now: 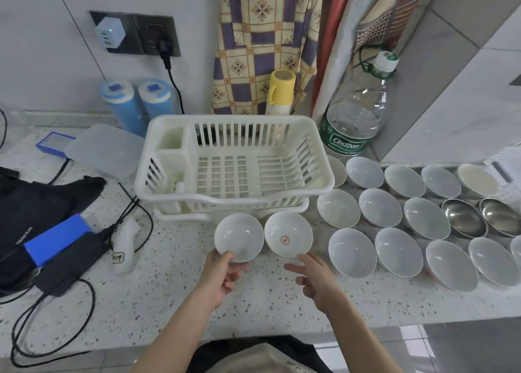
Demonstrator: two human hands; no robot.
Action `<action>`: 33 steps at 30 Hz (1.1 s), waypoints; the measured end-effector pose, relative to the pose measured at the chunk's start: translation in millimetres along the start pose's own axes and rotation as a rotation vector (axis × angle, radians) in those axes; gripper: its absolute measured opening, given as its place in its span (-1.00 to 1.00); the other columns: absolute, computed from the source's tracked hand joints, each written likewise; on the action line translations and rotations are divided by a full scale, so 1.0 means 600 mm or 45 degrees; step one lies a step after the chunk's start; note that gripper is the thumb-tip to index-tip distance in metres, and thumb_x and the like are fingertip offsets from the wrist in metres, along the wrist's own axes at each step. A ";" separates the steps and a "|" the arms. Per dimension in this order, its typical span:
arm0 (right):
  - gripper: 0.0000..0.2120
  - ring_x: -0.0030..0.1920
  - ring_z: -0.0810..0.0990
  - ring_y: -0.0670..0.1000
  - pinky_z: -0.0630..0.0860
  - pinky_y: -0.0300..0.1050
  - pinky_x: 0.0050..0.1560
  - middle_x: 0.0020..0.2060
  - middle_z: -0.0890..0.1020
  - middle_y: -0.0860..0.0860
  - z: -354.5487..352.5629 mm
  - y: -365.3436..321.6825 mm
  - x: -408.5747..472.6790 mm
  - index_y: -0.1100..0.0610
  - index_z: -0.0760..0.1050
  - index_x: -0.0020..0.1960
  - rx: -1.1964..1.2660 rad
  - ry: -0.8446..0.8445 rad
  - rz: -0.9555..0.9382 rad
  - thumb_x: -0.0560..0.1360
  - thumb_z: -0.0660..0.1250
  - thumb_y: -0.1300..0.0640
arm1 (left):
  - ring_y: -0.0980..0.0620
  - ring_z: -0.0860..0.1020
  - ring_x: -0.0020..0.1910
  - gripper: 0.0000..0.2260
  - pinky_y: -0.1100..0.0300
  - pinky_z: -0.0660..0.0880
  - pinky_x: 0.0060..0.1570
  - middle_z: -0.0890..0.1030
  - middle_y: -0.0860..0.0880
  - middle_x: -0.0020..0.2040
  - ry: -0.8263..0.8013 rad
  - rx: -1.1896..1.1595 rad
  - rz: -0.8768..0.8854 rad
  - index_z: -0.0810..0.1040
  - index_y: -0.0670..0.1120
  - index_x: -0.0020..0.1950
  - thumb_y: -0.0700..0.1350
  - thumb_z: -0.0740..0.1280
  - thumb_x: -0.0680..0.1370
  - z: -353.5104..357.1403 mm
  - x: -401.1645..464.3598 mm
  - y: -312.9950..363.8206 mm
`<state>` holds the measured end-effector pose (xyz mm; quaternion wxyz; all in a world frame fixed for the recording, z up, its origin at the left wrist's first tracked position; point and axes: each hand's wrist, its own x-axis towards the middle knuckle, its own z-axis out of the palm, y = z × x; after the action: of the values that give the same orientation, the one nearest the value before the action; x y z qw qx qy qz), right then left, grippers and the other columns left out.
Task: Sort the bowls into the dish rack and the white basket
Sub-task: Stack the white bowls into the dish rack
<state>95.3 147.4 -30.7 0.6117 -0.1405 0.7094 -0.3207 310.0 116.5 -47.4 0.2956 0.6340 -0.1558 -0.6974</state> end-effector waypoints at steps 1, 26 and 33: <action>-0.79 -0.52 0.36 -0.06 0.17 -0.26 -0.58 -0.10 0.73 0.10 0.001 0.000 0.001 0.07 0.46 0.21 0.010 0.010 -0.020 0.58 0.24 0.11 | 0.08 0.40 -0.54 -0.70 0.31 0.21 -0.64 0.73 -0.23 -0.17 -0.008 -0.011 0.002 0.40 0.02 0.26 -0.25 0.19 0.57 0.000 0.001 0.001; -0.84 -0.60 0.49 -0.18 0.25 -0.20 -0.47 -0.33 0.70 0.18 -0.006 -0.033 -0.052 0.25 0.56 -0.06 -0.203 0.197 -0.356 0.43 0.23 0.27 | 0.12 0.25 -0.66 -0.75 0.35 0.15 -0.67 0.70 -0.32 -0.18 -0.114 0.214 0.365 0.53 -0.03 0.14 -0.25 0.22 0.53 -0.060 -0.127 0.135; -0.88 -0.64 0.31 -0.16 0.17 -0.36 -0.63 -0.46 0.63 0.25 -0.003 -0.120 -0.119 0.19 0.54 -0.29 -0.101 0.138 -0.590 0.36 0.25 0.27 | 0.12 0.20 -0.66 -0.78 0.36 0.13 -0.66 0.70 -0.28 -0.23 -0.050 0.324 0.557 0.57 -0.06 0.12 -0.22 0.25 0.53 -0.074 -0.122 0.222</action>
<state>94.9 135.6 70.3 0.4767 -0.3059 0.7021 -0.4316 383.4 64.7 83.3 0.3544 0.6036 -0.3814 -0.6038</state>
